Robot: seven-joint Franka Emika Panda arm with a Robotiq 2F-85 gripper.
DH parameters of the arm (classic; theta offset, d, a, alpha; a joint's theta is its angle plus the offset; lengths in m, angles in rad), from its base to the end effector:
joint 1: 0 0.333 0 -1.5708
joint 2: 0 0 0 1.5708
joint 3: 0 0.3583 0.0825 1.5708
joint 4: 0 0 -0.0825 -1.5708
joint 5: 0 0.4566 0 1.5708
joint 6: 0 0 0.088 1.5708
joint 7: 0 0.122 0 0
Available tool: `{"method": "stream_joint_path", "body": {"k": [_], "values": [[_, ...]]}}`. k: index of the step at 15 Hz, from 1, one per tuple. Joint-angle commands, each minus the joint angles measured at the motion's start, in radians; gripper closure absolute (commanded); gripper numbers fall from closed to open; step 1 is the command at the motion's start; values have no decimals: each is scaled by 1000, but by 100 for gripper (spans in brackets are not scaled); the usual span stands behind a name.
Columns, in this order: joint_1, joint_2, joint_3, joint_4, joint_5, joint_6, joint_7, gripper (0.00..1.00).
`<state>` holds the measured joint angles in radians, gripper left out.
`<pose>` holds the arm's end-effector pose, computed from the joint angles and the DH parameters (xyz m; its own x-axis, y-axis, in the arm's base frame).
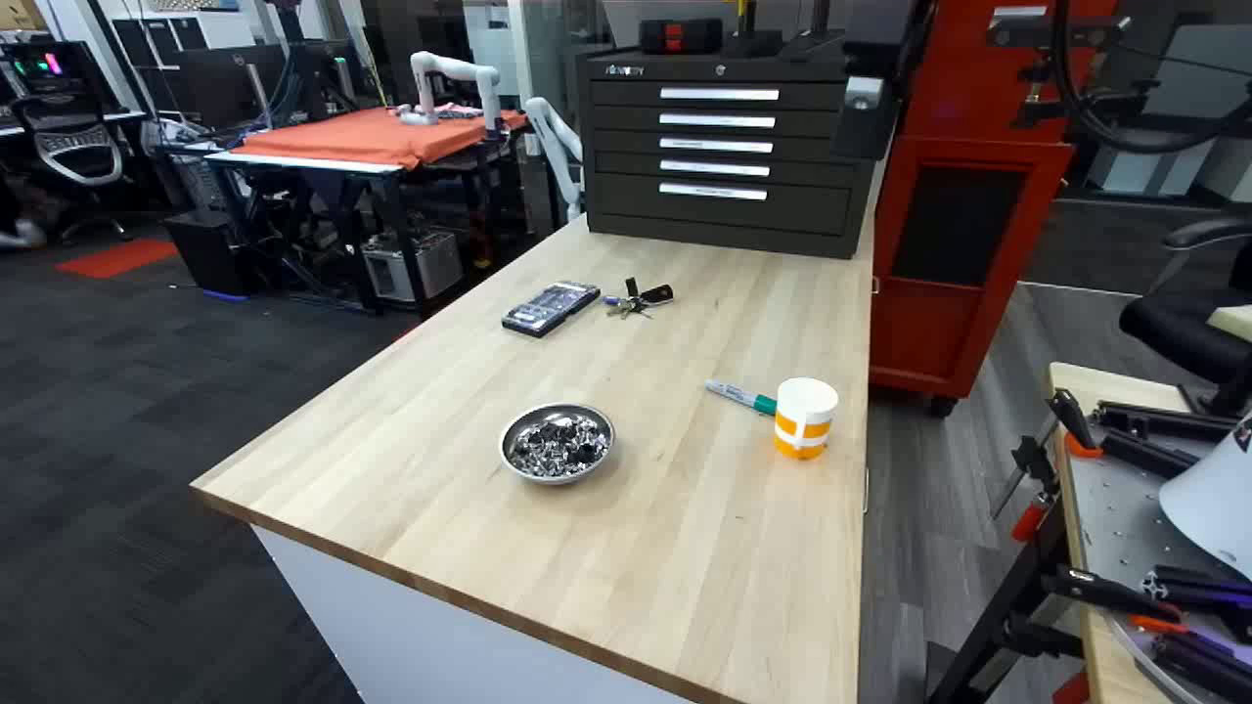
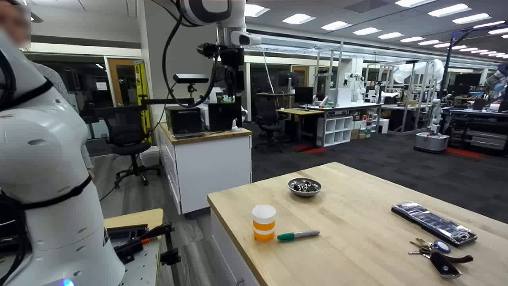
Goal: Put the marker in the mug
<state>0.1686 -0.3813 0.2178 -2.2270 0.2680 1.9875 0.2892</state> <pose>0.4637 0.2200 0.5395 0.9973 -0.0122 0.0721 0.0028 -0.9788 -0.2050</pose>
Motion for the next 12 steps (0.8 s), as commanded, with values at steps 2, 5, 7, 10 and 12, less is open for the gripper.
{"method": "stream_joint_path", "body": {"k": [2, 5, 7, 10, 12], "values": [[0, 1, -1, 3, -1, -3, 1, 0], [0, 1, -1, 3, -1, -3, 1, 0], [0, 1, -1, 3, -1, -3, 1, 0], [-9, 7, 3, 2, -27, -9, 14, 0], [-21, 14, 2, -1, -57, -9, 16, 0]]}}
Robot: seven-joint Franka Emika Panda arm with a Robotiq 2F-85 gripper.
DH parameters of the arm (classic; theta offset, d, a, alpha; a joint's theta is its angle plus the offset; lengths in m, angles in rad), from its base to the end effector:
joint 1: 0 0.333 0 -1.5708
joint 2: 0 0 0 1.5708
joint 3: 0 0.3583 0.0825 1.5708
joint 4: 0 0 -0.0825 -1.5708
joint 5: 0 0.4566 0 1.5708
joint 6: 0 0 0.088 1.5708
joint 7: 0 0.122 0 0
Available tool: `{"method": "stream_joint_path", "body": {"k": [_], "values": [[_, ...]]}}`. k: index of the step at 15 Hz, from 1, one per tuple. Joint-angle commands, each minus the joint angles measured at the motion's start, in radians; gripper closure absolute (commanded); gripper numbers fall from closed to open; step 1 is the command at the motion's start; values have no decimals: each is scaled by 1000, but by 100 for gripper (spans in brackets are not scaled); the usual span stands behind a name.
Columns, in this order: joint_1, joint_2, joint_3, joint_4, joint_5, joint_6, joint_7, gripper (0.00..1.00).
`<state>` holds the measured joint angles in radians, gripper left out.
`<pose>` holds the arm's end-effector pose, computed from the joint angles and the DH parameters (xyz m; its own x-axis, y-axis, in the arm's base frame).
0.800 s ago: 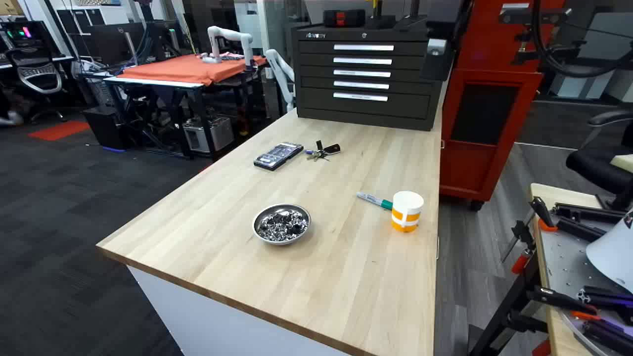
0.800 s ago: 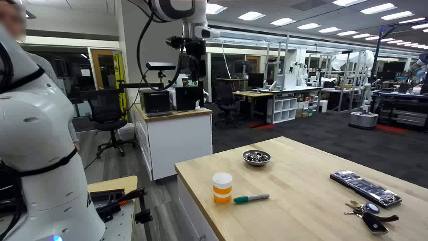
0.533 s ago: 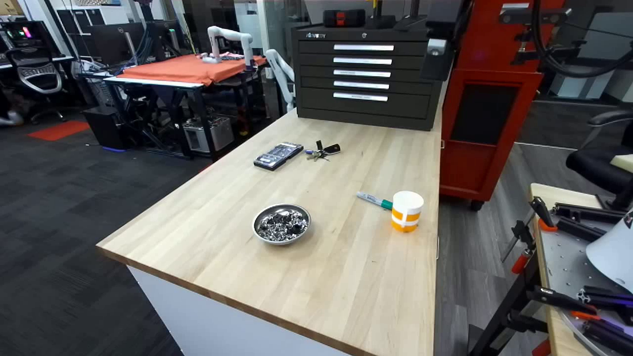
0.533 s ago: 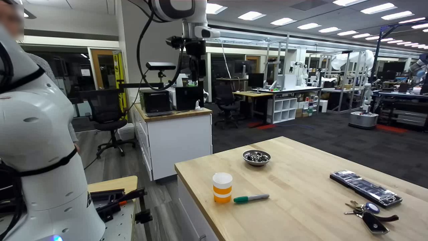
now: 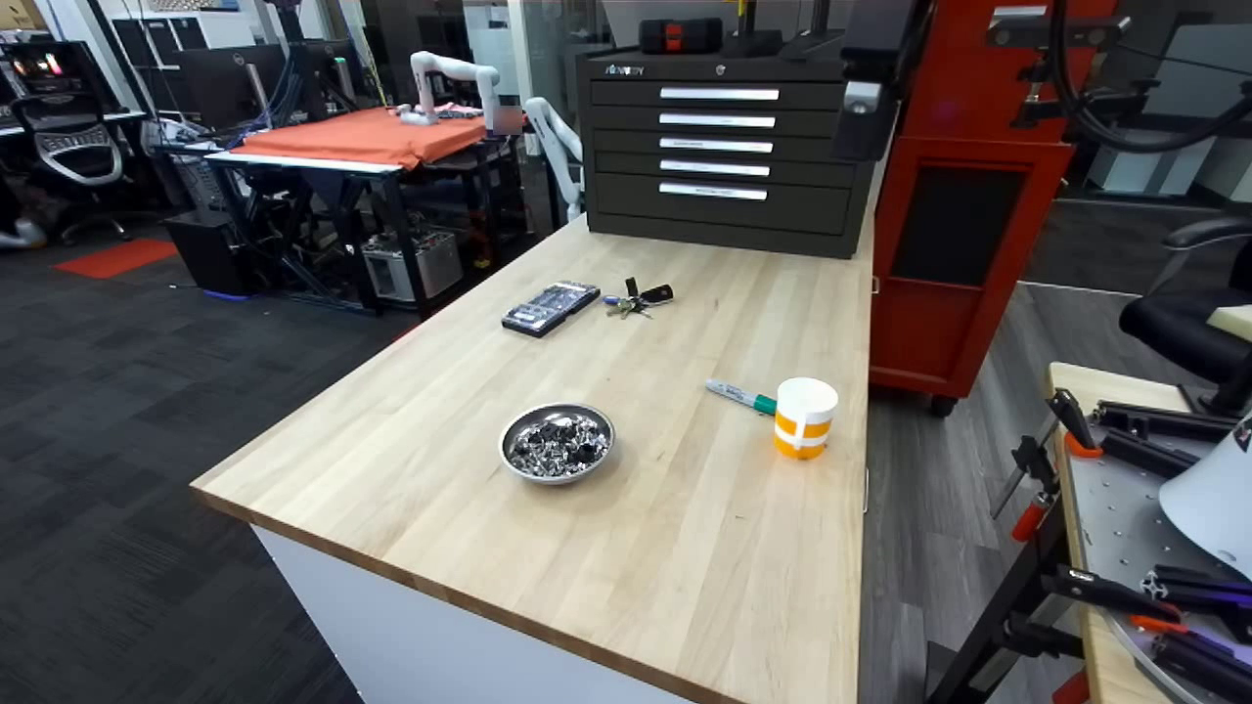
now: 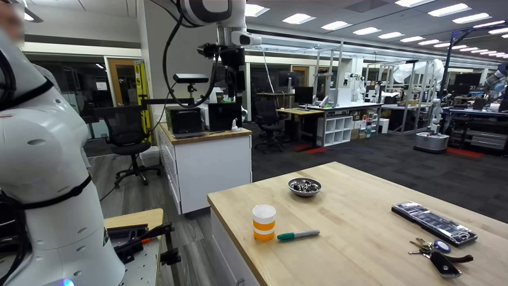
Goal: Put the marker in the mug
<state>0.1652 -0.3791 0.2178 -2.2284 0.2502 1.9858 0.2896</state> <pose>0.4649 0.2171 0.5372 0.9973 -0.0096 0.0729 0.0043 -0.9822 -0.1879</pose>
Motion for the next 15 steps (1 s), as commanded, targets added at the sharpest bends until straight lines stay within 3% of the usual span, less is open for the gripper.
{"method": "stream_joint_path", "body": {"k": [1, 15], "values": [[-21, 17, -2, -2, -52, -6, 9, 0], [-106, 114, -104, -37, -230, 75, -97, 0]]}}
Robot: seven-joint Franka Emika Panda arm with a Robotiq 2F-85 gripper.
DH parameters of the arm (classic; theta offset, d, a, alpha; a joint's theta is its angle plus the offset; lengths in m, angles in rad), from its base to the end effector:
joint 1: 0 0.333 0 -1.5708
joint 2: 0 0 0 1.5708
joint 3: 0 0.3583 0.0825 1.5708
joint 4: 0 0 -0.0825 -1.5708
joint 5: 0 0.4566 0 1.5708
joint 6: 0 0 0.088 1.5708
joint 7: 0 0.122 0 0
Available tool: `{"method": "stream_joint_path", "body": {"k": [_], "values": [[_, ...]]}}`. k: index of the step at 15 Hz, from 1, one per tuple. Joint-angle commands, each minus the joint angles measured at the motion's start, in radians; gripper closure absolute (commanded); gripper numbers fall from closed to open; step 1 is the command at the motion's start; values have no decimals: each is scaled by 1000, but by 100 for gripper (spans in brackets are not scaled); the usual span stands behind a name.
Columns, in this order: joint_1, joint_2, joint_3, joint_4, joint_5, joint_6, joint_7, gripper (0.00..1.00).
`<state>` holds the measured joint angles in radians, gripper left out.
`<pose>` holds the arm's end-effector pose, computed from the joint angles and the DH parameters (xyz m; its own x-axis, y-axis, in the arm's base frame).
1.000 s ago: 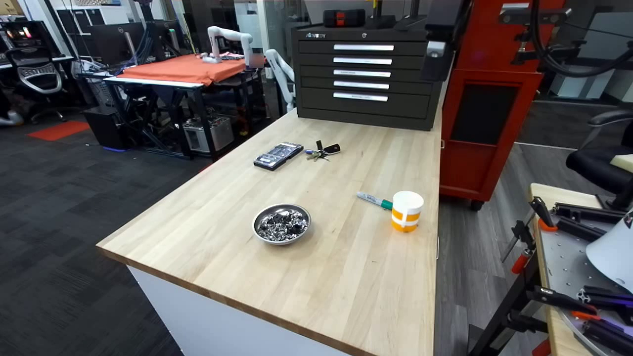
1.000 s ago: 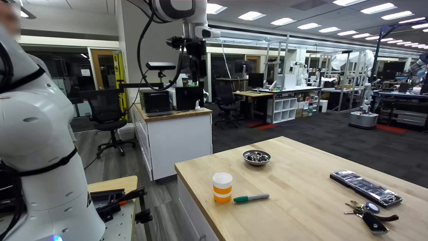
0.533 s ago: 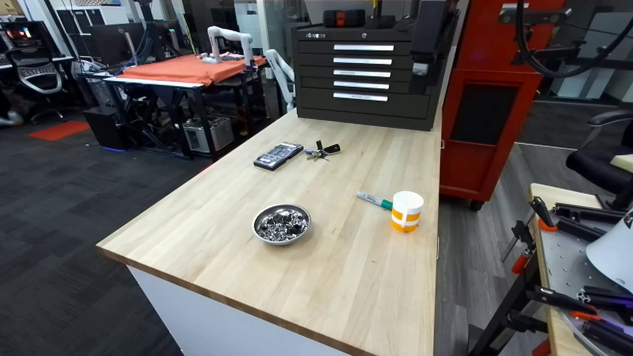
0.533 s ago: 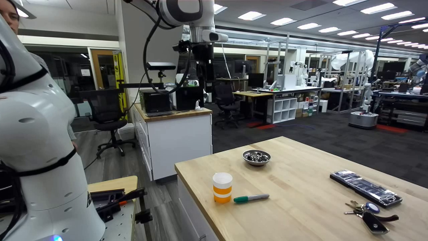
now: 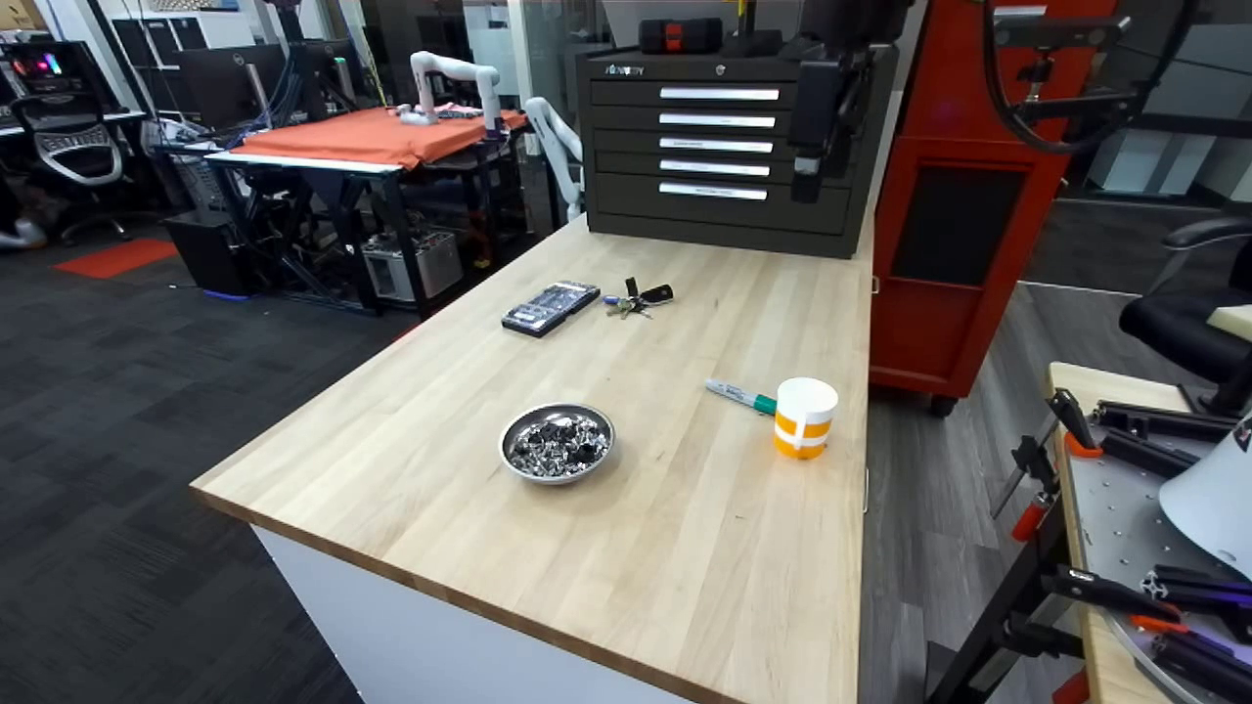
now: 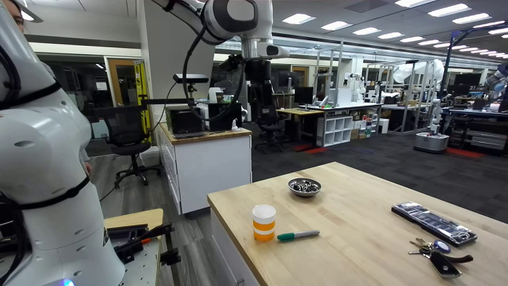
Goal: Put the marker in the mug
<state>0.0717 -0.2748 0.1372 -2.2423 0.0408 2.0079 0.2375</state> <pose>0.5158 0.1152 0.4801 0.9981 -0.0497 0.0370 -0.0493 -0.9987 -0.0095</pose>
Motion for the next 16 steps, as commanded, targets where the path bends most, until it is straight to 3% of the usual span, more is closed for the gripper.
{"method": "stream_joint_path", "body": {"k": [1, 10, 16], "values": [[-18, 15, -32, -33, -25, 77, -56, 0], [-53, 46, -88, -165, -54, 244, -110, 0], [-49, 54, -86, -162, -41, 221, -102, 0]]}}
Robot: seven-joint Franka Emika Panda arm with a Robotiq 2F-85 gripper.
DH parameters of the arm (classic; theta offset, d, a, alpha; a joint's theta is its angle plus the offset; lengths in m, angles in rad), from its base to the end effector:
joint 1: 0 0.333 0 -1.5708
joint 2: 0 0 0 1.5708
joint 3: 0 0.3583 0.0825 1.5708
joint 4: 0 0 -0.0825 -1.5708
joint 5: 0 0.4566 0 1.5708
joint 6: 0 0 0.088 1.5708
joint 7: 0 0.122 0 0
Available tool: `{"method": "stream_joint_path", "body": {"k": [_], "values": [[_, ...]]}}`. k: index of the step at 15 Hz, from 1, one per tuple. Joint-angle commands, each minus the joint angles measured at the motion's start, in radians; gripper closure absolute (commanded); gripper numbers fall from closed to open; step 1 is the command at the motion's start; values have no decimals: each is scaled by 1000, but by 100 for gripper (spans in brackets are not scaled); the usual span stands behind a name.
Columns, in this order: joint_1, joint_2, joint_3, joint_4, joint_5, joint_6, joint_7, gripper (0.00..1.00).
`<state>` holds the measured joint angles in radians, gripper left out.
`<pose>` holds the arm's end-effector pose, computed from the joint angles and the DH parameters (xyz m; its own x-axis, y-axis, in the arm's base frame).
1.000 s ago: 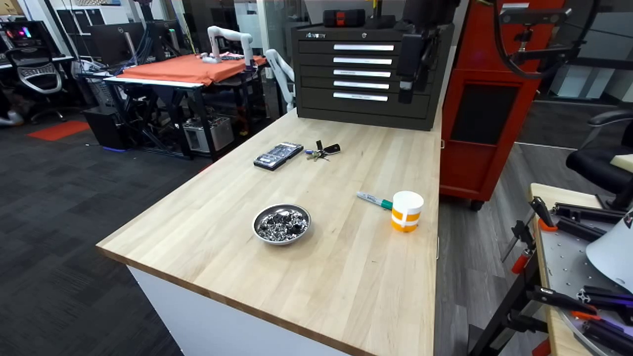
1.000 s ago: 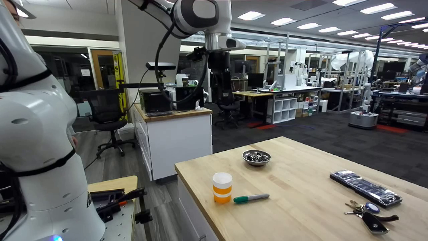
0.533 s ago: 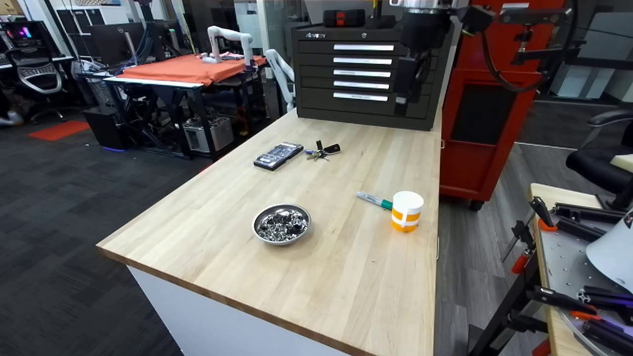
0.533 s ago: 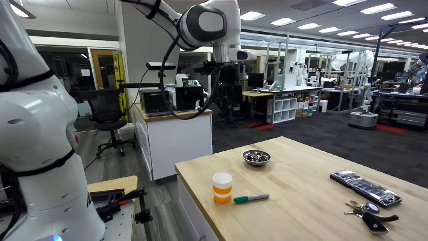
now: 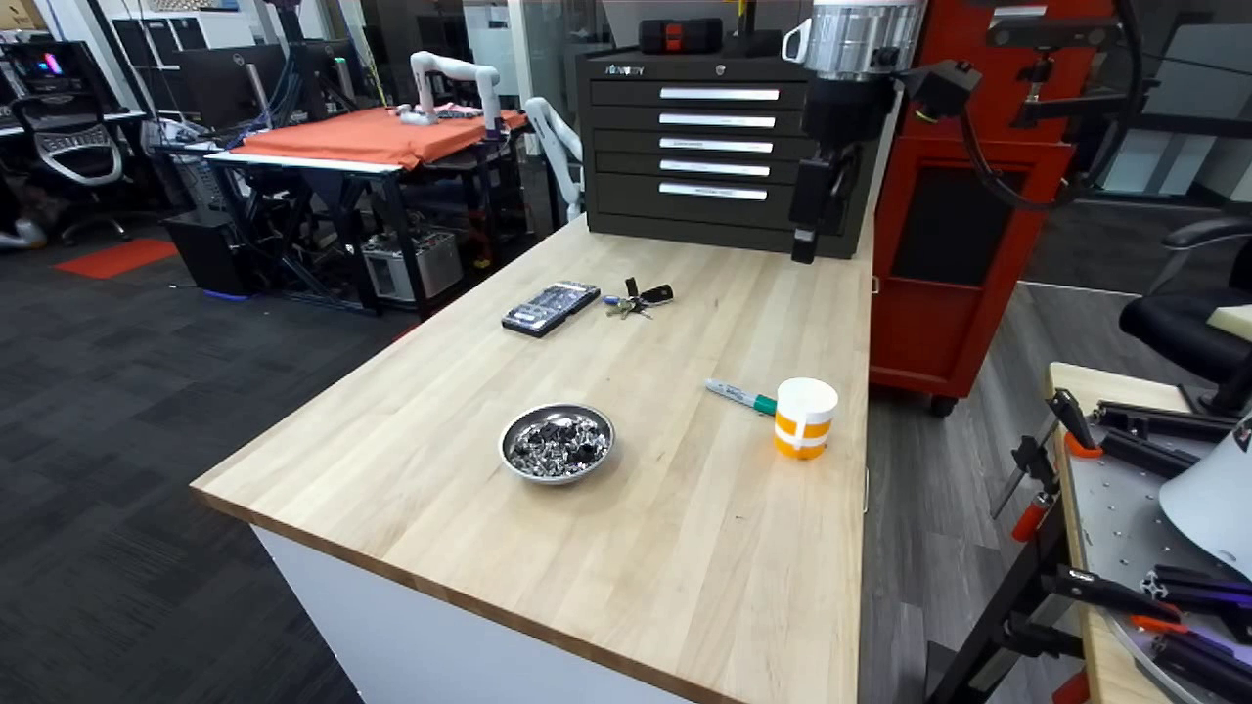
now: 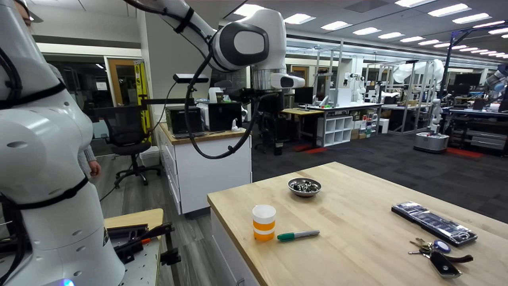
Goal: Put the marker in the mug
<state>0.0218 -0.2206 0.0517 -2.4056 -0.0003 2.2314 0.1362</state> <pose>0.5150 0.0379 0.3870 0.9969 -0.0633 0.0472 -0.0636 -0.9980 0.0052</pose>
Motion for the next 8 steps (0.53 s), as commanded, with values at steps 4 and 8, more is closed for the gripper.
{"method": "stream_joint_path", "body": {"k": [4, 8], "values": [[-8, 11, 1, -5, -44, 24, -4, 0], [-33, 55, -18, 5, -111, 72, -6, 0]]}}
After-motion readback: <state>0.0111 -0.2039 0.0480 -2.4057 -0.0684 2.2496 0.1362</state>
